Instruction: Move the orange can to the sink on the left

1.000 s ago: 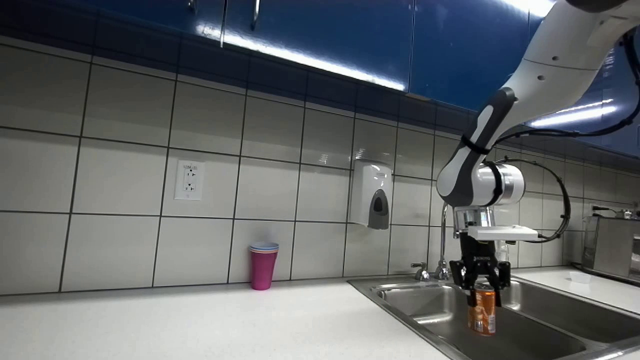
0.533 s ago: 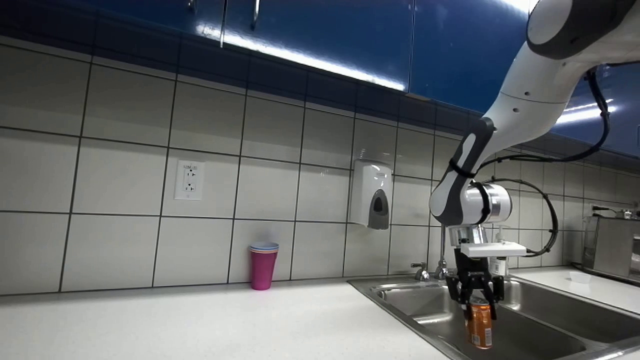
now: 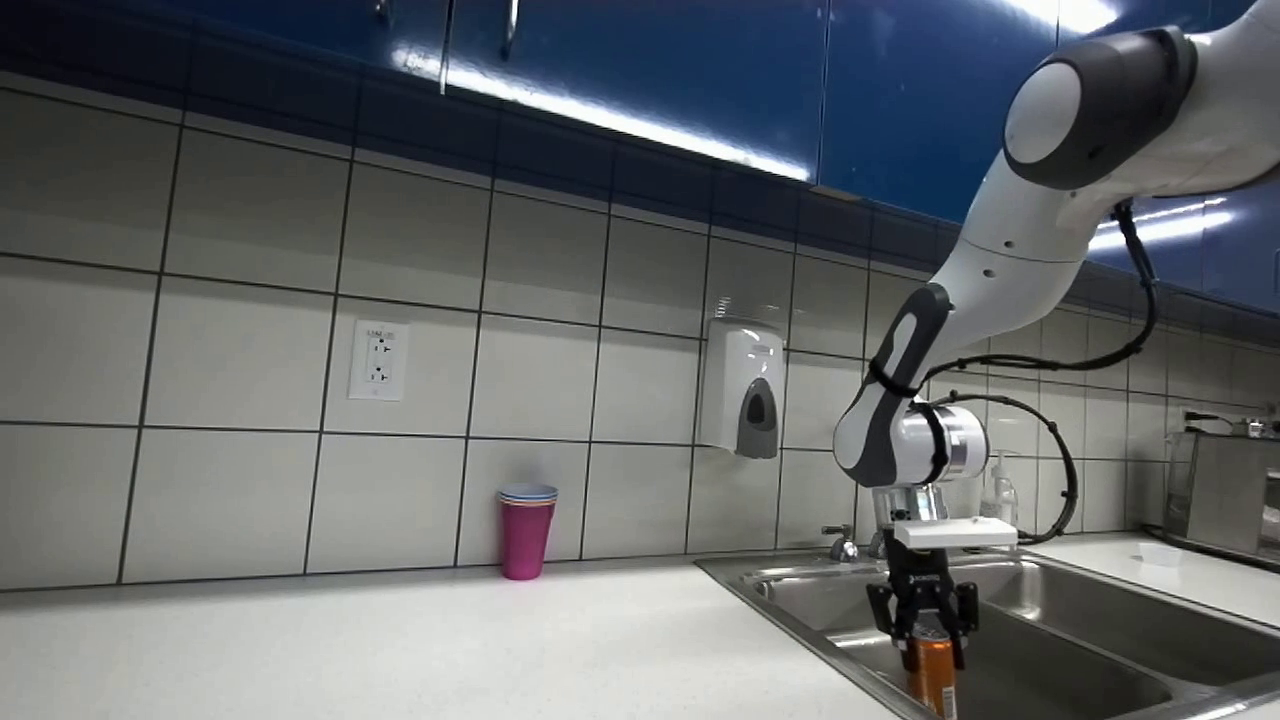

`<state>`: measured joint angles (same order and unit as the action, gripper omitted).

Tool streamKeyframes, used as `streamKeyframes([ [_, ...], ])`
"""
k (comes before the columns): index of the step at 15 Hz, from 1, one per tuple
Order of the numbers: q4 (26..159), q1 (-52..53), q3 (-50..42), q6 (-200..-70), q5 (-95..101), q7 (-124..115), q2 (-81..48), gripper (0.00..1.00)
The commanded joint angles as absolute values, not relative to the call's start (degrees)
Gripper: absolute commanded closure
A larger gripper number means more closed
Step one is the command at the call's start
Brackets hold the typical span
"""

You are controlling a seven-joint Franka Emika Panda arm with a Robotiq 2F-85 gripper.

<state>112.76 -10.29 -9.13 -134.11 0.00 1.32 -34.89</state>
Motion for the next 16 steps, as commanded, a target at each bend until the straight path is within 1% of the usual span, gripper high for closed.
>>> streamKeyframes([
  [1,109.58,-11.05,-6.57,-133.40,-1.55,2.65,-37.45,0.62],
  [4,108.70,-10.89,-5.54,-133.39,-1.85,2.79,-39.12,0.62],
  [16,110.19,-11.52,-5.31,-134.91,-1.74,3.83,-38.51,0.62],
])
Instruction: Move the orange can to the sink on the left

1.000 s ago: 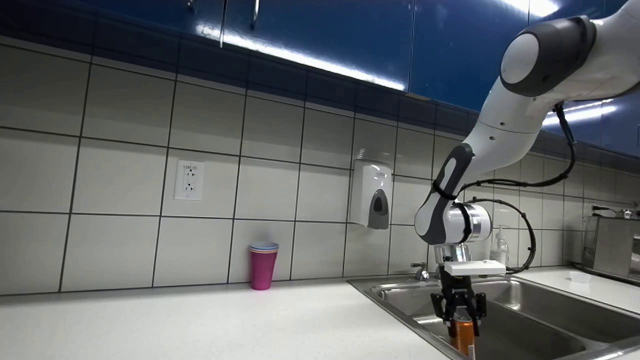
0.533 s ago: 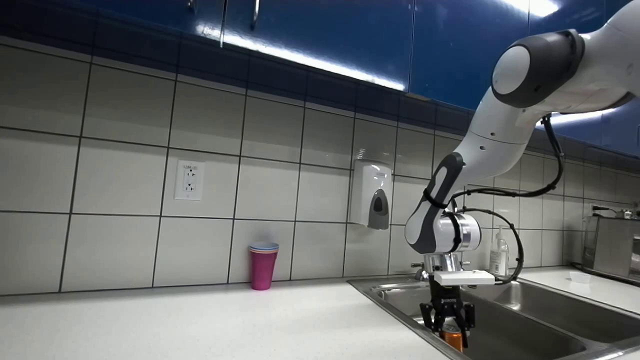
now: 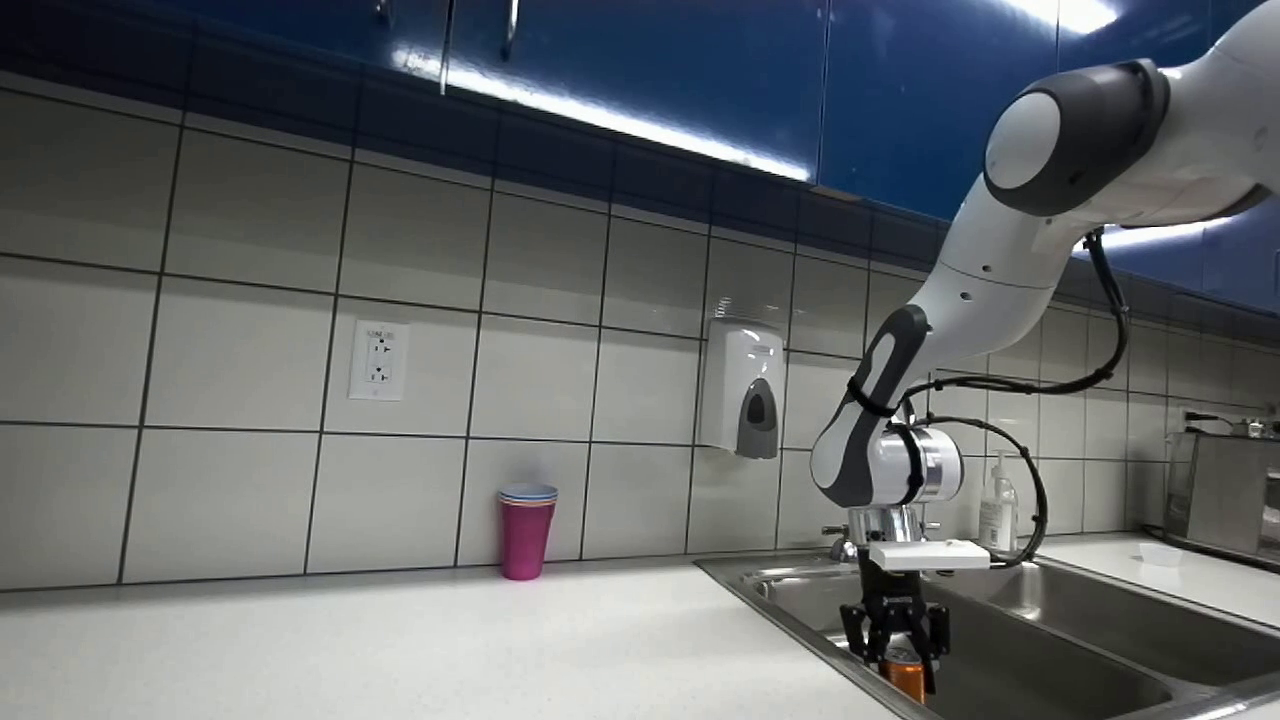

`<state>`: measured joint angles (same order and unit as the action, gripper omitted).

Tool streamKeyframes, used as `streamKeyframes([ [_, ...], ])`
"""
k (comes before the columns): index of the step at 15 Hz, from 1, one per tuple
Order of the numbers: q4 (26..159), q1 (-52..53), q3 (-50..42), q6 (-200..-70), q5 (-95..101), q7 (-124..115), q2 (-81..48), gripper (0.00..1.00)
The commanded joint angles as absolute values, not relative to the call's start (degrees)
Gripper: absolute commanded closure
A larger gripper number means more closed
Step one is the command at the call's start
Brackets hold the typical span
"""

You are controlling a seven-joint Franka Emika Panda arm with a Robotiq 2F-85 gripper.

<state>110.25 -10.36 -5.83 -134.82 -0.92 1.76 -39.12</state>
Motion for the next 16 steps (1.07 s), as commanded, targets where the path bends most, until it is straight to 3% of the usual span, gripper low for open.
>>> streamKeyframes([
  [1,110.34,-11.71,-5.34,-134.99,-1.84,3.90,-38.41,0.62],
  [16,110.18,-12.80,-5.80,-135.56,-1.51,3.97,-39.37,0.62],
])
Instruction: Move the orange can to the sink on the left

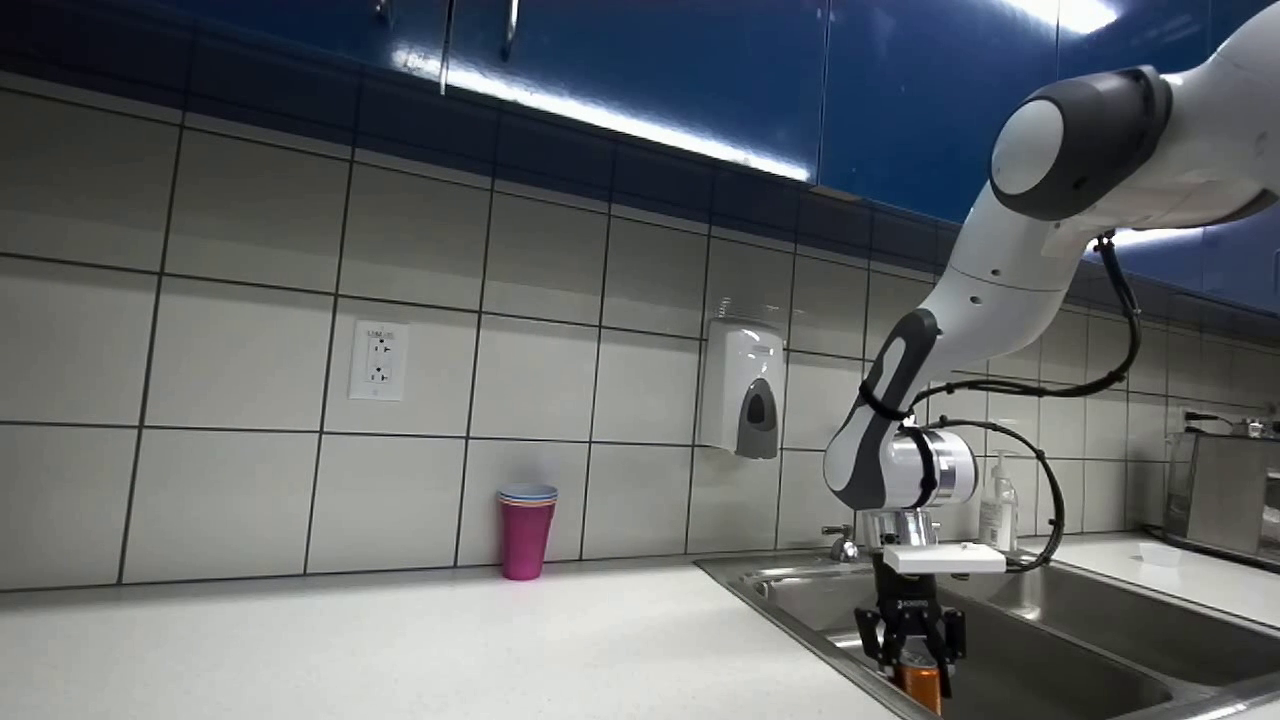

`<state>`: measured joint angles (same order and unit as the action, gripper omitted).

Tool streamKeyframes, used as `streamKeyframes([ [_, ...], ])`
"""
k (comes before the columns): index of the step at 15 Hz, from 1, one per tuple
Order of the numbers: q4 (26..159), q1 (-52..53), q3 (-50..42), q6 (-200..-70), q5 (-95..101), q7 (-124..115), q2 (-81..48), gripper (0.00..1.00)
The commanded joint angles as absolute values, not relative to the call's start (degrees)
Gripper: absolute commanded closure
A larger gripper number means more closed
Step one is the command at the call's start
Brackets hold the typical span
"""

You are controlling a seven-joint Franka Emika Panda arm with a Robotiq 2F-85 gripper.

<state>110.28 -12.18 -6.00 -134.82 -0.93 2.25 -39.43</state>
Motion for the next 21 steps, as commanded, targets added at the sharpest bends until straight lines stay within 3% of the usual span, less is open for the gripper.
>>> streamKeyframes([
  [1,109.96,-12.87,-5.82,-135.71,-1.52,4.03,-39.77,0.62],
  [5,110.12,-12.98,-5.70,-136.33,-1.59,4.23,-40.24,0.62],
  [6,110.25,-13.02,-5.65,-136.17,-1.71,4.23,-40.07,0.26],
  [7,110.30,-12.98,-5.72,-136.16,-1.65,4.20,-39.94,0.10],
  [9,110.52,-13.05,-5.66,-136.11,-1.73,4.30,-39.70,0.00],
  [21,119.56,-11.98,-5.28,-135.74,-1.78,5.36,-27.65,0.00],
])
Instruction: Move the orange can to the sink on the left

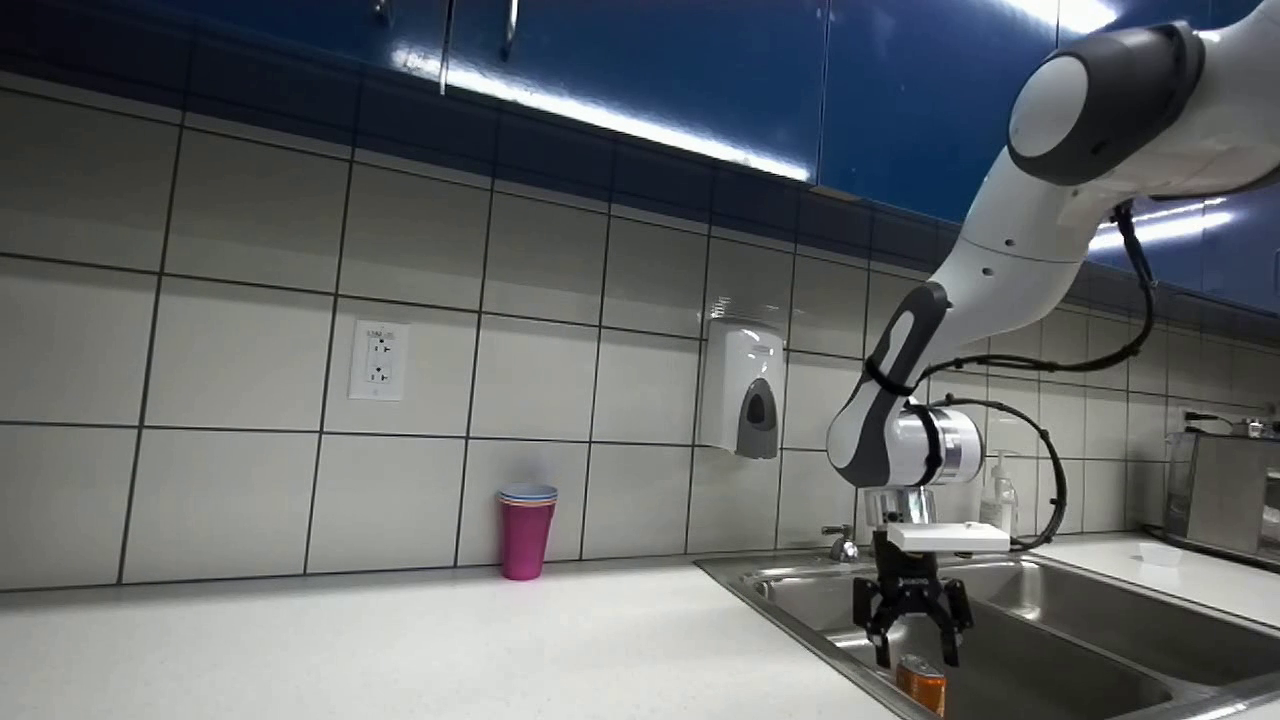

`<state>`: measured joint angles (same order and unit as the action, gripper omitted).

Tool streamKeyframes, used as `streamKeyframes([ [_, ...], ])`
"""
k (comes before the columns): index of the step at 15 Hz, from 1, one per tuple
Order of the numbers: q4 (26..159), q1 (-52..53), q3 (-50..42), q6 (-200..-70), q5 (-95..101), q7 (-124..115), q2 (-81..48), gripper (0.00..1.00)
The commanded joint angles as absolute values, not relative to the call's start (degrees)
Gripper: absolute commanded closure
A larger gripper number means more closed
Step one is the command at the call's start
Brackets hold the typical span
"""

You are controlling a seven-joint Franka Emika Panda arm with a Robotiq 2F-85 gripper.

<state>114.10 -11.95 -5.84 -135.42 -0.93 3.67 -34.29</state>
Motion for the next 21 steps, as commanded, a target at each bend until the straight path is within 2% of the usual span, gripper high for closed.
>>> streamKeyframes([
  [1,120.71,-11.81,-5.30,-135.83,-1.82,5.26,-26.20,0.00],
  [11,134.52,-4.51,-3.40,-134.16,1.51,4.34,-7.05,0.00],
  [21,141.45,0.84,0.06,-132.74,0.05,4.04,3.38,0.00],
])
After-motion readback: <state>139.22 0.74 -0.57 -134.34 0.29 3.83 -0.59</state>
